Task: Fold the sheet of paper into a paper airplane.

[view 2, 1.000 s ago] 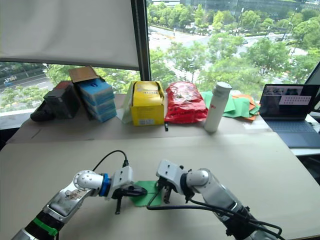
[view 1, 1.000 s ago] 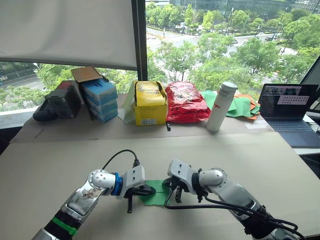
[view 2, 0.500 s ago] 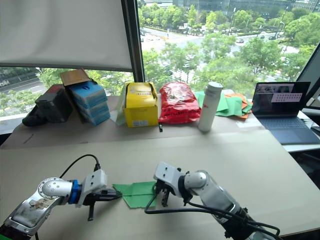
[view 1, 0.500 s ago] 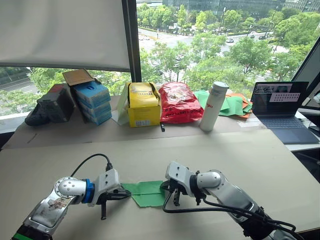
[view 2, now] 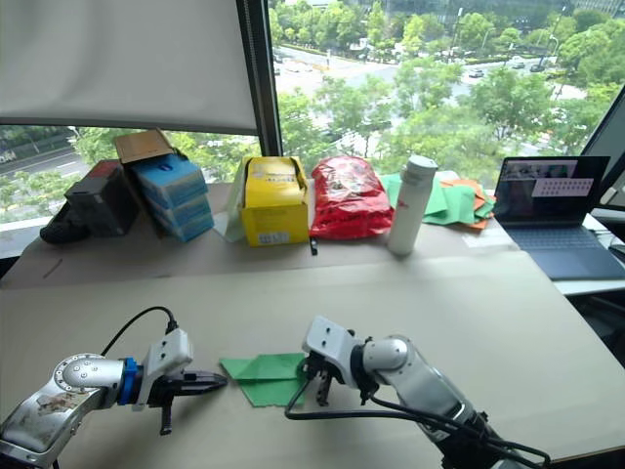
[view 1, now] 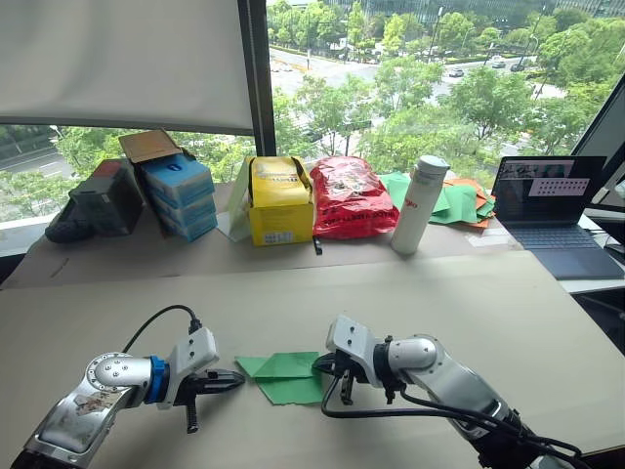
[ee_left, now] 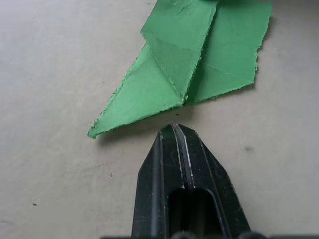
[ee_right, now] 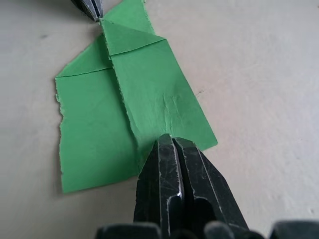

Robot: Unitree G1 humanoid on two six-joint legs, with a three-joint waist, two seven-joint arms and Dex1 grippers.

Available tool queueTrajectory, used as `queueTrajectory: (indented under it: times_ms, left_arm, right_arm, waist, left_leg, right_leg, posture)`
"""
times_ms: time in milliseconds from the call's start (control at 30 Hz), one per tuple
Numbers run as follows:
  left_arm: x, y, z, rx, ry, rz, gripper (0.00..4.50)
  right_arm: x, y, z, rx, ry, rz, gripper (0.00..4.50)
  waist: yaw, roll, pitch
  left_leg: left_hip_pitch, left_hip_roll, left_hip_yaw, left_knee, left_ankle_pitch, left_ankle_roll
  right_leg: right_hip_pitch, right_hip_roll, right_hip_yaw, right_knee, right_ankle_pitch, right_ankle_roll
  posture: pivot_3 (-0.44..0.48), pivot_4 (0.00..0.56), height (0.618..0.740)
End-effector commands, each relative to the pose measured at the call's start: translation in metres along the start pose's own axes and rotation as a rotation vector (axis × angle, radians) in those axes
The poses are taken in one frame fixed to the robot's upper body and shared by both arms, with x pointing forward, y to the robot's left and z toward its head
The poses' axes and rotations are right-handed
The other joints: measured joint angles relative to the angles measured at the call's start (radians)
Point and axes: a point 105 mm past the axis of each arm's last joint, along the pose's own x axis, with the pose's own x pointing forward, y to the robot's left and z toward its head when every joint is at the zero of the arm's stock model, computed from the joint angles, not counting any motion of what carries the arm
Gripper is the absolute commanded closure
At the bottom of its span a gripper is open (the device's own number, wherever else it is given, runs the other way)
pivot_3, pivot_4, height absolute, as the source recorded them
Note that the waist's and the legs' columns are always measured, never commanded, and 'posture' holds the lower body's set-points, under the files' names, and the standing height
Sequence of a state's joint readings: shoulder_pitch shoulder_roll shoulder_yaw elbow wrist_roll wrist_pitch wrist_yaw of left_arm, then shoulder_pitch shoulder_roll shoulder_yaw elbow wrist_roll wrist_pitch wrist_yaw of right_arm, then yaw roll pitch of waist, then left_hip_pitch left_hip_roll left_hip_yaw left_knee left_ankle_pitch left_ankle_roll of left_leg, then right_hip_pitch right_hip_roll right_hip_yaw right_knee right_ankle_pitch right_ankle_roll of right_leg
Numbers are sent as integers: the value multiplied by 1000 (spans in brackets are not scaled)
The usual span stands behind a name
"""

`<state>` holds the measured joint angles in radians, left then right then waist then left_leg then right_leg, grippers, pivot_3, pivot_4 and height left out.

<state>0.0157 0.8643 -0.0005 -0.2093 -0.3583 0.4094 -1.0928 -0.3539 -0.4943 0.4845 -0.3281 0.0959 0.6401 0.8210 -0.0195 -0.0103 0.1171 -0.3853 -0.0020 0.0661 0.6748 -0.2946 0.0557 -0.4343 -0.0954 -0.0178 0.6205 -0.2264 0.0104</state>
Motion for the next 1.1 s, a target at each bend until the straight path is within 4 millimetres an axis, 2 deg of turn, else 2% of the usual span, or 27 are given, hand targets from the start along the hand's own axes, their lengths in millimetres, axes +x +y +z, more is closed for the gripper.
queueTrajectory:
  times_ms: [33,133,200,367,467,600,867,967,1100]
  left_arm:
    - [-26,3,30,7,-65,36,4500]
    - [-29,-7,50,-27,-142,-11,4500]
    - [-27,-12,53,-64,-175,-33,4500]
    - [-21,-12,49,-95,-184,-8,4500]
    - [-18,-13,52,-99,-196,-14,4500]
    - [-13,-12,59,-83,-218,-13,4500]
    - [-9,-14,61,-71,-223,-14,4500]
    - [-9,-14,64,-65,-230,-10,4500]
    - [-9,-15,63,-63,-229,-9,4500]
  right_arm:
    - [-18,-2,34,-53,-136,-32,4479]
    - [-26,0,52,-45,-222,-42,4479]
    - [-29,-2,58,-45,-246,-60,4479]
    - [-30,-8,59,-19,-239,-54,2862]
    - [-22,-15,53,-31,-191,-51,1914]
    - [-14,-30,37,-10,-118,-42,1914]
    - [-9,-19,26,66,-114,75,1914]
    - [-9,-17,29,81,-138,88,2719]
    - [-8,-17,27,76,-134,84,4073]
  waist:
    - [4,-2,4]
    - [8,-2,8]
    - [8,-3,8]
    - [7,-7,13]
    - [4,-10,17]
    - [7,-12,18]
    - [7,-13,19]
    - [7,-13,19]
    - [7,-13,19]
  left_leg:
    - [-5,0,0,3,0,0]
    - [-8,0,0,4,4,-6]
    - [-8,0,-1,5,1,-1]
    - [-5,-1,0,5,1,-1]
    - [-4,0,0,6,4,-3]
    - [-3,0,0,6,5,-4]
    - [-6,-1,0,6,7,-5]
    - [-5,-1,0,6,6,-4]
    - [-5,0,0,6,6,-4]
  right_leg:
    - [-6,0,0,4,0,0]
    - [-7,0,-2,4,0,0]
    - [-5,0,-3,4,0,0]
    - [-3,1,-2,5,0,0]
    - [-3,3,-2,6,1,-1]
    - [-3,4,-3,7,1,-2]
    - [-2,5,-5,6,1,-1]
    - [-2,5,-5,7,1,-1]
    - [-2,6,-5,8,1,-1]
  posture:
    - [0,150,740]
    - [0,150,740]
    - [0,150,740]
    - [0,150,740]
    - [0,150,740]
    - [0,150,740]
    - [0,150,740]
    - [0,150,740]
    - [0,150,740]
